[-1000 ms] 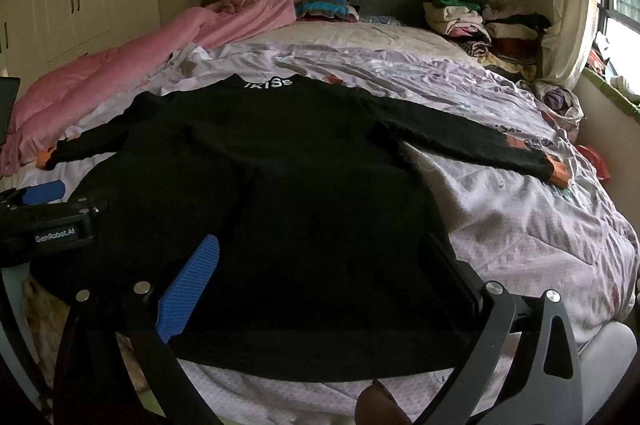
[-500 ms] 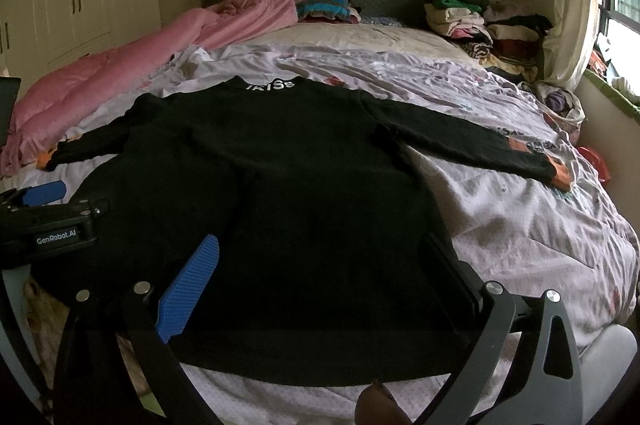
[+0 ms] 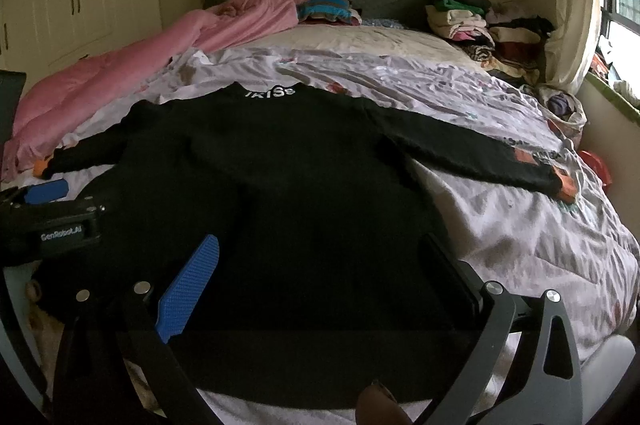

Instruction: Fold small clothes

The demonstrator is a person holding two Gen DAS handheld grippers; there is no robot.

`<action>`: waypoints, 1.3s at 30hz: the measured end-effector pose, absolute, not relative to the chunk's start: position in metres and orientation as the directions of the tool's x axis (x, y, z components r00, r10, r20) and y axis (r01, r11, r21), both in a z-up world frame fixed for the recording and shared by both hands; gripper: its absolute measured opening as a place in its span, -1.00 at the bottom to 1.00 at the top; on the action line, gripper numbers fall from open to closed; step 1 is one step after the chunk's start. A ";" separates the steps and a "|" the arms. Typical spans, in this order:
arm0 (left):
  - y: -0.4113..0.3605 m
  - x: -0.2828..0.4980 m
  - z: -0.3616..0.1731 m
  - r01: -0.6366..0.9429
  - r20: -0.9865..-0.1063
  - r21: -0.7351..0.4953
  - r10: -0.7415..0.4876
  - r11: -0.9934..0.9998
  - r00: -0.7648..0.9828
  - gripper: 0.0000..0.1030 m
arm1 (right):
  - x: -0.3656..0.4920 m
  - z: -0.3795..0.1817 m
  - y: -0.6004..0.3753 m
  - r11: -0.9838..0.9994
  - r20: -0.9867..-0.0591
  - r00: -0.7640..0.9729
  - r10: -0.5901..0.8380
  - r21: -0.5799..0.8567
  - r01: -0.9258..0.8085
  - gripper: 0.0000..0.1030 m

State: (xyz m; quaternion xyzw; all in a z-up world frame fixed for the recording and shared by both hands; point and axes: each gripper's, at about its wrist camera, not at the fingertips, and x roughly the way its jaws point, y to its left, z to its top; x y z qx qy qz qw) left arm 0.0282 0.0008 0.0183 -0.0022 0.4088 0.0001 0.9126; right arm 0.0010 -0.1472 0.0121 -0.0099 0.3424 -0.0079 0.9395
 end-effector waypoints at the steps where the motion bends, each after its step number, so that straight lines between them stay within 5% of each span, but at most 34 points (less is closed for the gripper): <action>1: 0.000 0.031 0.018 0.000 -0.747 -0.007 -0.005 1.000 0.665 0.82 | 0.004 0.013 -0.147 1.000 -0.642 0.766 -0.027 -0.028 0.012 0.92; 39: -0.036 0.149 0.020 0.048 -0.793 -0.025 -0.049 0.999 0.608 0.82 | 0.113 0.014 -0.211 0.990 -0.661 0.745 -0.086 0.029 0.140 0.92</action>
